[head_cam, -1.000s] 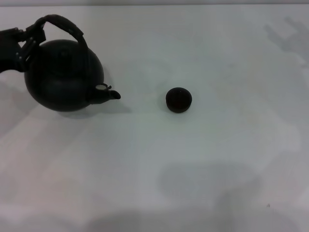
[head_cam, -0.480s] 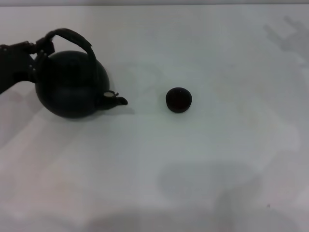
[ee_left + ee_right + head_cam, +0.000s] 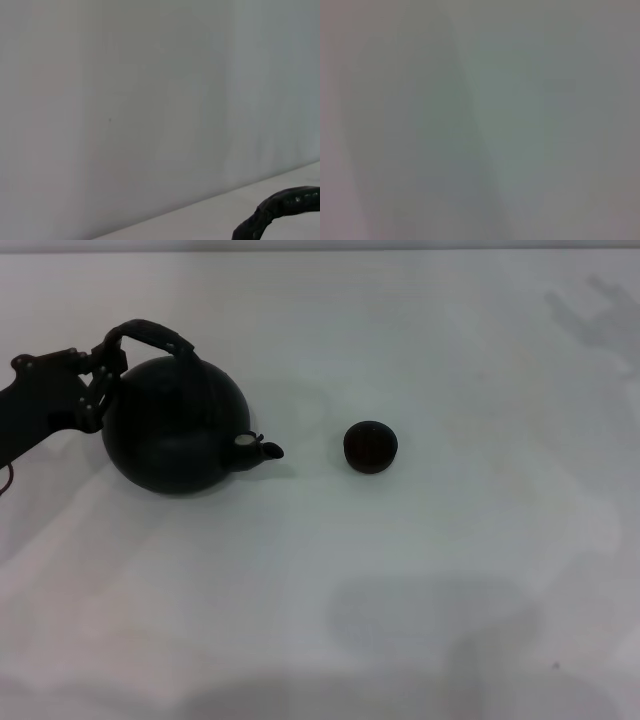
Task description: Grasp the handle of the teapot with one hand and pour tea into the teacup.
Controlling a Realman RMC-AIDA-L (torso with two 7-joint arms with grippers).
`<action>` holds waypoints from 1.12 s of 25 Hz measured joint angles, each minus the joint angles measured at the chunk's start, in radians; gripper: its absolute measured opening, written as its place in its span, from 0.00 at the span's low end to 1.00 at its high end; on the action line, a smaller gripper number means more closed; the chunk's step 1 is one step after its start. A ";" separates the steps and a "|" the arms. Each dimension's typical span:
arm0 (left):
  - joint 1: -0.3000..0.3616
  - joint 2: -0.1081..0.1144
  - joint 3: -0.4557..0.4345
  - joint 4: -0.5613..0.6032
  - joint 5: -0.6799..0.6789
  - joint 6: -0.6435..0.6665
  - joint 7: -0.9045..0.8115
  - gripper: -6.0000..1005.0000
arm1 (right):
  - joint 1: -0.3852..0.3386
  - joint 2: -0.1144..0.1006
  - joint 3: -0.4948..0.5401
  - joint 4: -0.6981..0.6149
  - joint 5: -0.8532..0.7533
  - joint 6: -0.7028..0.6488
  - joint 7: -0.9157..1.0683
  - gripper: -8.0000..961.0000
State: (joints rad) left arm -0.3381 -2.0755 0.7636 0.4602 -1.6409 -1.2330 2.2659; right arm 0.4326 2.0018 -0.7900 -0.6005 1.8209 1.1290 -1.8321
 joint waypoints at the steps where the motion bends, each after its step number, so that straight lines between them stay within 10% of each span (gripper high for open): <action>1: 0.003 0.000 0.000 -0.005 -0.007 0.000 0.011 0.13 | 0.000 0.000 0.000 0.001 0.000 0.000 -0.001 0.88; 23: 0.046 -0.003 0.001 -0.040 -0.100 -0.035 0.118 0.42 | -0.009 -0.002 -0.002 0.000 -0.012 -0.001 -0.001 0.88; 28: 0.102 -0.003 0.001 -0.040 -0.170 -0.132 0.172 0.64 | -0.016 -0.003 -0.002 -0.004 -0.013 -0.002 0.001 0.88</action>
State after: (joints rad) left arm -0.2365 -2.0785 0.7644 0.4206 -1.8113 -1.3646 2.4380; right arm 0.4163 1.9992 -0.7916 -0.6048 1.8084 1.1266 -1.8307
